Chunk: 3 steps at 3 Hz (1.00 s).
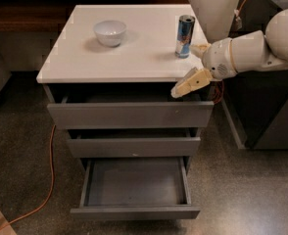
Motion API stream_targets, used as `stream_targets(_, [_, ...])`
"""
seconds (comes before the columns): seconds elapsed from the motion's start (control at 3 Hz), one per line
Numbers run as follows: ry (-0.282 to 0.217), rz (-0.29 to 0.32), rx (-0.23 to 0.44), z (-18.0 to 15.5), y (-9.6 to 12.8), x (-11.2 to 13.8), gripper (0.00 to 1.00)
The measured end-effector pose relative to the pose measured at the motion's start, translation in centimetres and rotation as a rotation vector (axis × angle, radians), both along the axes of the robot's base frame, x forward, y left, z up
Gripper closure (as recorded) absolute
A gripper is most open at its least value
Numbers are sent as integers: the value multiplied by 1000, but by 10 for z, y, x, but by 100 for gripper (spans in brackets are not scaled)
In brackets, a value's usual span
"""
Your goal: Place redbull can into bottom drawer
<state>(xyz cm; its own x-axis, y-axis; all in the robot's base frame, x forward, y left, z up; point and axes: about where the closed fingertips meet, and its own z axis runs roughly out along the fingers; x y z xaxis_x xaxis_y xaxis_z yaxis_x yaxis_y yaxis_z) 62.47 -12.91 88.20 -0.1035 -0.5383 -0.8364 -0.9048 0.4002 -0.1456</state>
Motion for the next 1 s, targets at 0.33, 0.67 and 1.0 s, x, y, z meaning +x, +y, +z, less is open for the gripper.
stream_targets(0.33, [-19,-66,60,9,-7,21,0])
stream_targets(0.67, [-23,-127,130,12,-20,51,0])
stream_targets(1.0, [-36,-177,181,16,-33,80,0])
